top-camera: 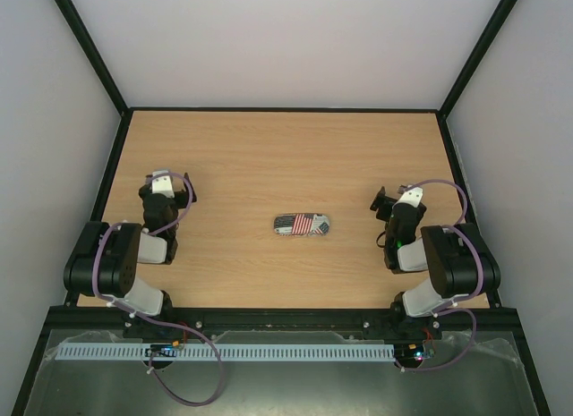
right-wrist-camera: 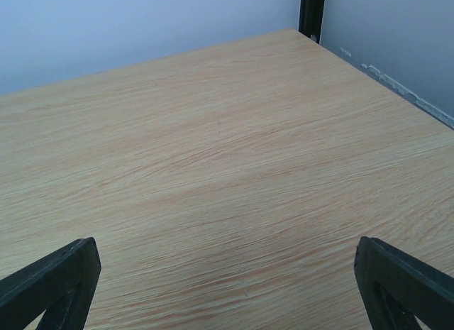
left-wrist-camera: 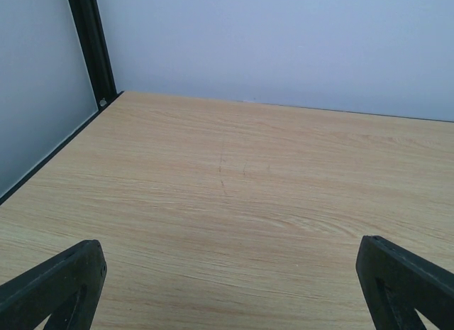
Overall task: Organize the sunglasses
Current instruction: Reset both arms
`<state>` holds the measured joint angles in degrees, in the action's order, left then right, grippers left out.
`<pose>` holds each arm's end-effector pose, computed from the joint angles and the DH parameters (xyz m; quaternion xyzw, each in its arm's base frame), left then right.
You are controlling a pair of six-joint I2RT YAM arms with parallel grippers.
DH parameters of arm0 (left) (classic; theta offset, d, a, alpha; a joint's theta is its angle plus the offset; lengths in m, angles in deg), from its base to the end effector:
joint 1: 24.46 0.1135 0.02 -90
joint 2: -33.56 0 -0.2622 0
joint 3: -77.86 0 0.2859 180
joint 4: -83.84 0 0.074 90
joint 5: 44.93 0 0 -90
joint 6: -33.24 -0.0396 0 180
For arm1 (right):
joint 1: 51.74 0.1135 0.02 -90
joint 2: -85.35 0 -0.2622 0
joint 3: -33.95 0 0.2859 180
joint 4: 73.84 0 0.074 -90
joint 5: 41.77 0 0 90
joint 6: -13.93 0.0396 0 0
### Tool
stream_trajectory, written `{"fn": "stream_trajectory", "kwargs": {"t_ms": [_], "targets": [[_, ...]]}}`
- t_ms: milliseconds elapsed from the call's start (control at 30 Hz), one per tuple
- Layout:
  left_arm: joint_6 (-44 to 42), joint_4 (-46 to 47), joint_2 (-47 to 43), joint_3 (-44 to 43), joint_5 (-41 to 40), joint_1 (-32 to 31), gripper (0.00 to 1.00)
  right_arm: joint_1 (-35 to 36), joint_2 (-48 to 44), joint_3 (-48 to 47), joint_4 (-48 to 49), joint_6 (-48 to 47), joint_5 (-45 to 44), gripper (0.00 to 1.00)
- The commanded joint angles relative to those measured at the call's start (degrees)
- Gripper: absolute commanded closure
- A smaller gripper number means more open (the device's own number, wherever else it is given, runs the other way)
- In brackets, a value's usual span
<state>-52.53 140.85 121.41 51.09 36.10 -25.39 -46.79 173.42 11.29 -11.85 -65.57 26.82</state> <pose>0.2613 0.0019 0.1172 -0.0743 0.7277 0.0266 0.6814 0.2412 0.0064 0.1090 0.1618 0.7082 -0.0434 0.6858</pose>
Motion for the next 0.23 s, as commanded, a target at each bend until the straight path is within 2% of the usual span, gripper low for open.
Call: {"fn": "stream_trajectory", "kwargs": {"t_ms": [0, 200], "targets": [[-0.45, 3.21, -0.05, 0.40, 0.80, 0.40, 0.01, 0.23, -0.22, -0.70, 2.47, -0.66, -1.08, 0.01], [-0.45, 3.20, -0.05, 0.37, 0.80, 0.36, 0.01, 0.21, -0.21, -1.00, 2.02, -0.66, -0.98, 0.01]]}}
